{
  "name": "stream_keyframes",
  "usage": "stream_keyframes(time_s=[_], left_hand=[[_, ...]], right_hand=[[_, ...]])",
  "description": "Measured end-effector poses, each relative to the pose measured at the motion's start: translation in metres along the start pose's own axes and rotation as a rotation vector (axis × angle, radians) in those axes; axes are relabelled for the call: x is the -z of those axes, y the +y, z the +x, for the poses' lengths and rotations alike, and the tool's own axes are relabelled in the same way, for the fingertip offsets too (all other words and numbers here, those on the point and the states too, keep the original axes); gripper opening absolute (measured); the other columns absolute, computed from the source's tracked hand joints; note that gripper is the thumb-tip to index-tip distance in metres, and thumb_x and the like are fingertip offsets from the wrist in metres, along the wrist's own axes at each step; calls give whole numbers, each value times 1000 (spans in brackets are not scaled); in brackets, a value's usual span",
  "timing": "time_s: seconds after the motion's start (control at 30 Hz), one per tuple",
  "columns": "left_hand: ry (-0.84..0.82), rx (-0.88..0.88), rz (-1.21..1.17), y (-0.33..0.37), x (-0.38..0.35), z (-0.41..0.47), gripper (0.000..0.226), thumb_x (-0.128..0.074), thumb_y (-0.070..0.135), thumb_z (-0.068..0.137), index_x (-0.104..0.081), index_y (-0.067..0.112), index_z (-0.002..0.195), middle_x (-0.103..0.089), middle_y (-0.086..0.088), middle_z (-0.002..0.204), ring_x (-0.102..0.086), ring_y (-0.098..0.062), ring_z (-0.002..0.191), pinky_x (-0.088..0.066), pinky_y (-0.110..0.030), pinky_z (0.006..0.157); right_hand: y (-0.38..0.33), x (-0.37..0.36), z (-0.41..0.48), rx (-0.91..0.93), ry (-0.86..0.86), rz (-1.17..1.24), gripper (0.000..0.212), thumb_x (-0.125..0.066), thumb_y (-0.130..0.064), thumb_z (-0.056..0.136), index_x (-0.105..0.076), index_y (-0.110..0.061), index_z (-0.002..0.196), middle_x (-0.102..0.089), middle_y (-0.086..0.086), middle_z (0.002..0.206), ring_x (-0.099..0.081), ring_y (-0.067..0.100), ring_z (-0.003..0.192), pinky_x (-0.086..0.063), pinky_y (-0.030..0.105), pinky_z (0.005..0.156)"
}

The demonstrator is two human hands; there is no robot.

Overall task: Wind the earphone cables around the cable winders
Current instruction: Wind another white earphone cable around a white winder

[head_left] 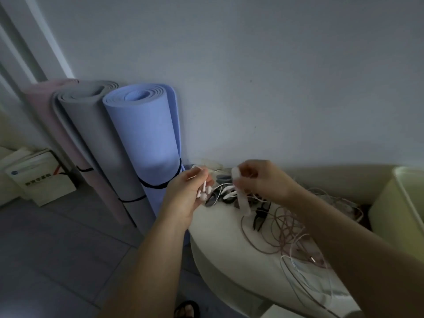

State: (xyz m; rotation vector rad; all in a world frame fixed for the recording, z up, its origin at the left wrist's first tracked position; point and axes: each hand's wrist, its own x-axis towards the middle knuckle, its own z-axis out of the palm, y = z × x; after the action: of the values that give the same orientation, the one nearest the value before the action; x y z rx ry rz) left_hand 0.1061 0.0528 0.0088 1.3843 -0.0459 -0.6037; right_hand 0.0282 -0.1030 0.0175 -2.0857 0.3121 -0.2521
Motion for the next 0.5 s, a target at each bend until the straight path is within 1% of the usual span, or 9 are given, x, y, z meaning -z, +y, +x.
stream_keyframes(time_s=[0.07, 0.1, 0.17, 0.2, 0.3, 0.37, 0.43, 0.47, 0.5], left_hand=[[9, -13, 2, 3, -7, -3, 14, -61, 13, 93, -57, 7, 80, -62, -3, 62, -54, -15, 63, -43, -28, 67], [-2, -15, 10, 5, -13, -4, 11, -61, 11, 93, -56, 7, 84, -61, -4, 63, -52, -16, 63, -41, -28, 64], [-49, -4, -3, 8, -21, -6, 1, -56, 6, 94, -56, 8, 94, -60, -2, 60, -49, -14, 59, -40, -27, 60], [-85, 8, -21, 7, -23, -9, 7, -53, 3, 95, -57, 8, 96, -60, -1, 60, -48, -12, 56, -42, -25, 58], [-187, 36, -52, 2, -23, -15, 17, -48, 3, 97, -64, 9, 99, -59, 0, 66, -51, -6, 48, -50, -22, 55], [-237, 66, -80, 5, -25, -16, 22, -44, 3, 97, -66, 9, 99, -55, 0, 68, -48, -6, 46, -49, -20, 52], [-298, 90, -147, 12, -25, -17, 20, -47, 8, 92, -65, 6, 99, -51, -2, 71, -46, -9, 50, -47, -20, 50], [-337, 103, -185, 15, -25, -16, 22, -51, 14, 85, -65, 5, 100, -51, -3, 73, -47, -10, 54, -47, -21, 50], [-361, 119, -213, 17, -24, -16, 31, -55, 22, 79, -64, 5, 102, -50, -3, 74, -47, -11, 57, -48, -22, 51]], right_hand=[[-13, 6, -5, -33, 126, 390, 8, -66, -7, 85, -64, -7, 92, -66, 5, 75, -61, 11, 63, -52, 24, 63], [-19, 8, -7, -40, 191, 545, 8, -65, -4, 84, -63, -5, 91, -66, 7, 74, -62, 16, 64, -54, 28, 65], [-25, 6, -11, -51, 254, 775, 6, -63, -1, 85, -59, -4, 88, -67, 7, 72, -64, 18, 64, -54, 26, 64], [-27, 5, -13, -58, 249, 848, 6, -62, -1, 86, -58, -4, 88, -67, 8, 72, -65, 18, 64, -53, 24, 62], [-26, 8, -14, -41, 270, 928, 10, -61, 2, 86, -55, -5, 88, -66, 10, 75, -67, 21, 67, -54, 24, 63], [-22, 7, -10, -48, 281, 937, 12, -62, 2, 85, -54, -6, 87, -66, 10, 76, -67, 23, 70, -55, 24, 66], [-17, 3, -5, -55, 245, 855, 11, -65, -3, 85, -56, -8, 87, -66, 11, 82, -65, 25, 79, -53, 28, 73], [-15, 0, -2, -53, 219, 799, 10, -67, -6, 85, -57, -10, 87, -65, 11, 83, -63, 25, 82, -51, 30, 76], [-12, -2, 0, -46, 195, 750, 11, -68, -8, 84, -58, -12, 86, -65, 10, 83, -61, 25, 82, -50, 31, 77]])
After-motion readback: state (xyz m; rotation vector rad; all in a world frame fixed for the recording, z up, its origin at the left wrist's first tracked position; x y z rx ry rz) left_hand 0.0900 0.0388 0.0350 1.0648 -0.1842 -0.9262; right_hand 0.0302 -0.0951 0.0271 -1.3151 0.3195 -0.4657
